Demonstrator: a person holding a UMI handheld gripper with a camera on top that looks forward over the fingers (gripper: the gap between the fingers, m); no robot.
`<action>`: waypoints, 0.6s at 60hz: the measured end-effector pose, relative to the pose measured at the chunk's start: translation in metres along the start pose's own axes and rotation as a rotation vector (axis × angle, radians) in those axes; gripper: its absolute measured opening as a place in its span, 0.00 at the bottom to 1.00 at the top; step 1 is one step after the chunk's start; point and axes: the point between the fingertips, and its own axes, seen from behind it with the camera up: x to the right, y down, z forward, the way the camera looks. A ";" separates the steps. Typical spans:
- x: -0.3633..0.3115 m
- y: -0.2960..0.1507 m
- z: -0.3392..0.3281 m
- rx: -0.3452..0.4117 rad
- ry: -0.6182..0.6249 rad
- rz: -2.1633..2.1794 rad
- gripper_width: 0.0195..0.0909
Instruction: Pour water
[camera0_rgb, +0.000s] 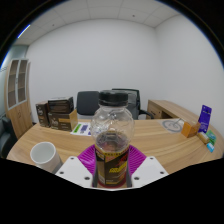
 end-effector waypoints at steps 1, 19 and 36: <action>0.000 0.000 -0.001 0.015 0.000 0.002 0.26; 0.001 0.016 -0.012 -0.098 0.006 0.014 0.89; -0.013 -0.001 -0.124 -0.132 0.033 -0.025 0.93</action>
